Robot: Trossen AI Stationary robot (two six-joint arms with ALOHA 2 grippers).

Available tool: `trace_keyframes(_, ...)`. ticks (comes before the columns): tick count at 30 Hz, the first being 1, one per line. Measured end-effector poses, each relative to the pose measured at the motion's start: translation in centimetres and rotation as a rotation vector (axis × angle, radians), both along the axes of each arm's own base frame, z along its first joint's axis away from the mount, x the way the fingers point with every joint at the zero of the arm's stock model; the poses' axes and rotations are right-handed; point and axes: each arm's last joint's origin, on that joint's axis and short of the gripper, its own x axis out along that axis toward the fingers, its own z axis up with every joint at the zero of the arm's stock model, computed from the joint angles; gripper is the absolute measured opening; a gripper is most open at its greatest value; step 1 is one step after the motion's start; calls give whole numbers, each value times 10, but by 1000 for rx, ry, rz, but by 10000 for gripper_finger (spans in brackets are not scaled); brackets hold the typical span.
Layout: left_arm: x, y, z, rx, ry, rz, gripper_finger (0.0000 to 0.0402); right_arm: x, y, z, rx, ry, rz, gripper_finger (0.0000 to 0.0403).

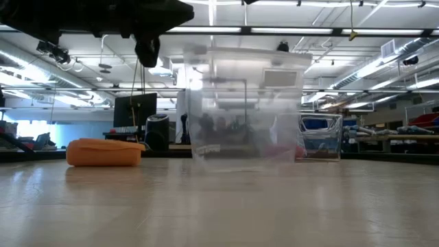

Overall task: Roll bandage
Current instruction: Open the transparent zip bag

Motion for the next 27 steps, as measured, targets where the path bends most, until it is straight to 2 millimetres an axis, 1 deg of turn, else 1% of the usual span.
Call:
trace_keyframes(4, 0, -1, 0, 46, 1, -18, 15, -1, 0, -1, 59, -2, -27, 15)
trace_keyframes(6, 0, -1, 0, 58, 2, -18, 7, -3, 0, -5, 135, 34, -28, 31)
trace_keyframes(8, 0, -1, -2, 71, 16, -18, 6, -4, -1, -12, 244, 66, -29, 55)
trace_keyframes(10, 0, -1, -5, 83, 50, -19, 6, -6, 0, -26, 343, 120, -17, 84)
trace_keyframes(12, 0, -1, -8, 93, 85, -21, 7, -11, 4, -44, 387, 170, -12, 113)
trace_keyframes(15, -1, -1, -13, 108, 126, -23, 7, -23, 20, -72, 407, 194, 31, 148)
trace_keyframes(17, -1, -1, -14, 114, 144, -23, 7, -29, 32, -89, 418, 172, 85, 161)
trace_keyframes(19, -1, -1, -16, 118, 158, -24, 7, -33, 44, -106, 403, 126, 129, 165)
trace_keyframes(21, -1, -1, -17, 121, 168, -24, 7, -36, 52, -124, 370, 120, 149, 162)
trace_keyframes(23, -1, -1, -17, 124, 169, -24, 7, -32, 59, -136, 366, 124, 160, 155)
trace_keyframes(27, -1, -1, -17, 125, 169, -24, 7, -18, 66, -160, 319, 204, 144, 136)
